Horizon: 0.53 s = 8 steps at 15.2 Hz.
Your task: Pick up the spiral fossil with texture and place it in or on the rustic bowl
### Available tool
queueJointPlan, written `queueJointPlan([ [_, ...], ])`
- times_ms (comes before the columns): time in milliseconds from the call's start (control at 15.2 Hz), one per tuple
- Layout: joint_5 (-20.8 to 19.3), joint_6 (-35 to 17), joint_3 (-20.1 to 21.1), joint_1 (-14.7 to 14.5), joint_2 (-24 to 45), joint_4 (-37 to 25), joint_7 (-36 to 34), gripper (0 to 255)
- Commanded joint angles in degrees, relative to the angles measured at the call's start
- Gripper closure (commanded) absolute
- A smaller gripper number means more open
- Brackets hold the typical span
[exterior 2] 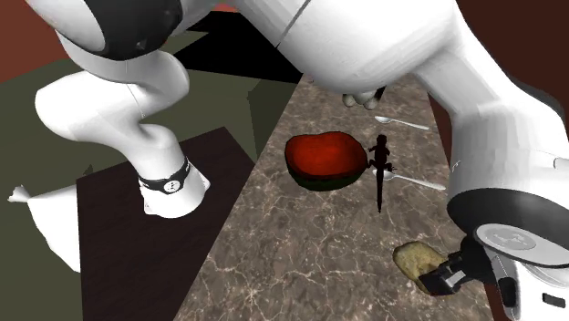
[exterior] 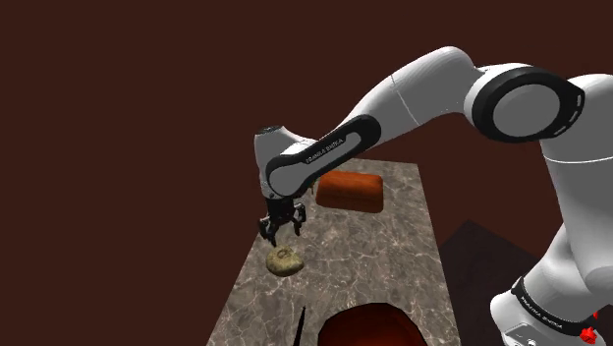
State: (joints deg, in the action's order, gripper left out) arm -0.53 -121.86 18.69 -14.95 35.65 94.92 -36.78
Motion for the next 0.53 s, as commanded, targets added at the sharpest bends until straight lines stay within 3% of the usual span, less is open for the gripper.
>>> queueJointPlan([
  [0, 3.6, 10.7, -1.9, -1.1, 9.1, -13.7, -8.9, 0],
  [198, 9.9, 25.7, -4.0, -1.1, 24.5, -36.7, -22.7, 0],
  [462, 10.0, 22.4, -3.7, -1.2, 24.0, -32.9, -22.5, 0],
])
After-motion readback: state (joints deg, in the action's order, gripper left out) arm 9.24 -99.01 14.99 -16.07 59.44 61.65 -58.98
